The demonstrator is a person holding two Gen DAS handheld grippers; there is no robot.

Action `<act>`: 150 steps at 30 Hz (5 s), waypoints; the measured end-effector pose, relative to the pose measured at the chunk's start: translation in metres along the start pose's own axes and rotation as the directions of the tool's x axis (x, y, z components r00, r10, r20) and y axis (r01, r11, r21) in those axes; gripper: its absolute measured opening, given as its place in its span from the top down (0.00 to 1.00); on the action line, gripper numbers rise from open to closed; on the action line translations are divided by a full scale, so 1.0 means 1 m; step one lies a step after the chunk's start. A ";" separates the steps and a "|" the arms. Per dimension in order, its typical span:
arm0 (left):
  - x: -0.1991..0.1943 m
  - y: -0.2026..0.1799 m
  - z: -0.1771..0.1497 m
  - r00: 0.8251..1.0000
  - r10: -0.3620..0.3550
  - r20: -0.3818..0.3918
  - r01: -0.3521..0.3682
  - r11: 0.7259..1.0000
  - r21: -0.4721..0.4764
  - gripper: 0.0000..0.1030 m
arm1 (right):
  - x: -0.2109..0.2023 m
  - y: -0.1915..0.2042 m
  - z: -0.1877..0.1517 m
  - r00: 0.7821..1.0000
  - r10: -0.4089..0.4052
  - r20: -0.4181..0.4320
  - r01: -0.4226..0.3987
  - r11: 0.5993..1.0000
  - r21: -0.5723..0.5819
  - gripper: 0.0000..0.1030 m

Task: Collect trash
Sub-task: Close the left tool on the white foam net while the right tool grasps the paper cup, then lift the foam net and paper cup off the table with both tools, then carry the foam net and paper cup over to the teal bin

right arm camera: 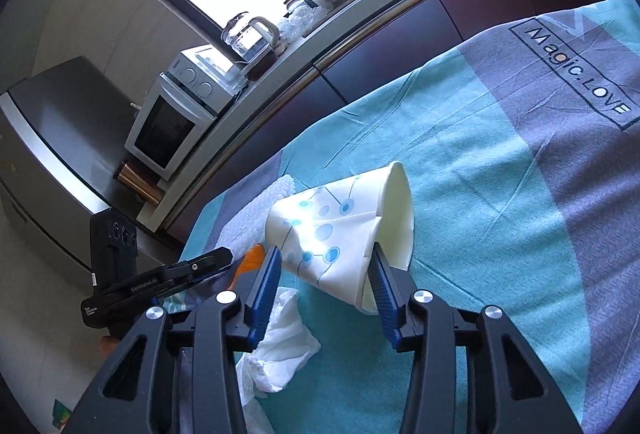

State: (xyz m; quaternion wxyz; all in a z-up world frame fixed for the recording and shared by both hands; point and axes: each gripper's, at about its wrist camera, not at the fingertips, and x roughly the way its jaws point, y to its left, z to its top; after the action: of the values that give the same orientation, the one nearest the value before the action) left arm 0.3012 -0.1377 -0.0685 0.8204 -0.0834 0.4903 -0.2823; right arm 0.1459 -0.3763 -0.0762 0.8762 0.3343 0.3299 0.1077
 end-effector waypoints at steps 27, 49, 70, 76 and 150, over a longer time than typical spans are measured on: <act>-0.050 0.011 -0.022 0.995 0.004 0.102 -0.001 1.000 -0.022 0.89 | -0.016 0.048 -0.006 0.998 0.054 0.024 -0.050 0.988 -0.148 0.94; -0.152 0.046 -0.078 0.973 -0.007 0.231 0.021 0.998 -0.057 0.89 | -0.012 0.117 -0.051 0.992 0.110 -0.058 -0.122 0.955 -0.270 0.94; -0.185 0.073 -0.116 0.972 -0.010 0.235 0.022 0.998 -0.051 0.89 | -0.020 0.163 -0.100 0.992 0.092 -0.087 -0.116 0.934 -0.338 0.94; -0.201 0.083 -0.128 0.965 0.005 0.261 0.009 0.999 -0.053 0.89 | -0.017 0.178 -0.108 0.990 0.100 -0.100 -0.130 0.925 -0.356 0.94; -0.234 0.076 -0.140 0.935 -0.241 0.262 0.231 0.971 0.066 0.89 | -0.086 0.212 -0.151 0.995 -0.080 0.054 0.093 0.946 -0.311 0.94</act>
State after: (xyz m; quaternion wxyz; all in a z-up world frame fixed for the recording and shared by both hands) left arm 0.1269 0.0723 0.0066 0.8405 -0.1650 0.3565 -0.3732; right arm -0.0107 -0.1740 0.0217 0.9285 0.1784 0.3052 0.1135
